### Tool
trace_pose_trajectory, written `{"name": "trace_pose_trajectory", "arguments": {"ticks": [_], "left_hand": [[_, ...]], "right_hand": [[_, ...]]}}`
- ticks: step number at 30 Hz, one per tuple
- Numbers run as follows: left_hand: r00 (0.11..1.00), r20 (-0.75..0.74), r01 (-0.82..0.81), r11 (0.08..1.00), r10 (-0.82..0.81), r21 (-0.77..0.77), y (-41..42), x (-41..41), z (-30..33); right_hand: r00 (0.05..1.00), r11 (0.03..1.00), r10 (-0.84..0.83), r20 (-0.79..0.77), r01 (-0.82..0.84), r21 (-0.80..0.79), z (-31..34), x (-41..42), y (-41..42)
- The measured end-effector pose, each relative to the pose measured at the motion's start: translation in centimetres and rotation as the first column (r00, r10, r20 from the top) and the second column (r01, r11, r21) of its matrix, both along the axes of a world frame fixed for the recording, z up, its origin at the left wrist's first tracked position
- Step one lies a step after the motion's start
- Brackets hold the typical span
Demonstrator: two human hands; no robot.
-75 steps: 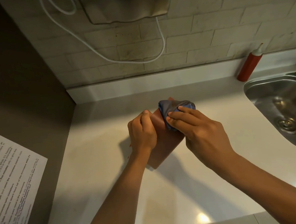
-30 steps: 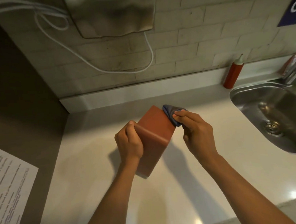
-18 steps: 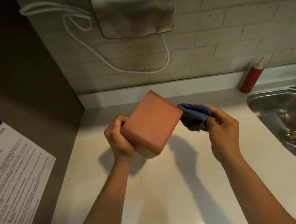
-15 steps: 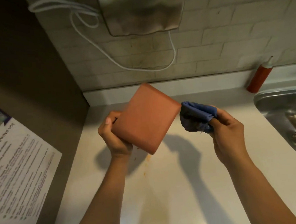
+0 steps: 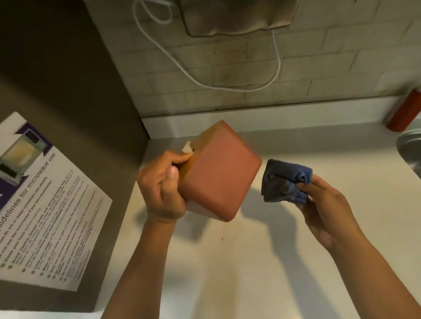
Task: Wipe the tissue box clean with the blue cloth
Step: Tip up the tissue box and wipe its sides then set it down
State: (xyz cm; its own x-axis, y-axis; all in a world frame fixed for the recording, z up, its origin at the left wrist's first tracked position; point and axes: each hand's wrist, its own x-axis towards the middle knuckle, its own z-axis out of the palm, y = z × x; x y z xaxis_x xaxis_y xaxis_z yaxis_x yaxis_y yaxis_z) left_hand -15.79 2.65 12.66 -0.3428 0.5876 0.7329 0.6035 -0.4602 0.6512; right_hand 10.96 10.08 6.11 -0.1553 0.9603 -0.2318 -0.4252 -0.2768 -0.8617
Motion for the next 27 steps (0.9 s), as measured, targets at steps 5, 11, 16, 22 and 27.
{"name": "trace_pose_trajectory", "arguments": {"ticks": [5, 11, 16, 22, 27], "left_hand": [[0.839, -0.53, -0.184, 0.981, 0.126, -0.058, 0.3, 0.2, -1.5], [0.812, -0.562, -0.302, 0.937, 0.158, -0.173, -0.4, 0.4, -3.3], [0.718, -0.692, -0.303, 0.931, 0.082, -0.204, -1.7, 2.0, -6.1], [0.689, -0.724, -0.285, 0.902, -0.041, -0.323, -2.0, 4.8, -8.5], [0.682, -0.73, -0.306, 0.888, -0.048, -0.343, -1.7, 6.7, -9.9]], "right_hand": [[0.998, 0.997, 0.037, 0.045, -0.034, -0.066, -2.3, -0.4, -0.8], [0.999, 0.992, 0.013, 0.042, -0.007, -0.128, -3.5, 0.6, -1.3], [0.998, 0.988, -0.027, 0.051, 0.035, -0.149, -4.4, 0.9, -1.8], [0.997, 0.989, -0.069, 0.042, 0.074, -0.131, -4.7, 1.9, -1.8], [0.992, 0.982, -0.122, 0.04, 0.126, -0.144, -4.7, 3.6, -2.1]]}}
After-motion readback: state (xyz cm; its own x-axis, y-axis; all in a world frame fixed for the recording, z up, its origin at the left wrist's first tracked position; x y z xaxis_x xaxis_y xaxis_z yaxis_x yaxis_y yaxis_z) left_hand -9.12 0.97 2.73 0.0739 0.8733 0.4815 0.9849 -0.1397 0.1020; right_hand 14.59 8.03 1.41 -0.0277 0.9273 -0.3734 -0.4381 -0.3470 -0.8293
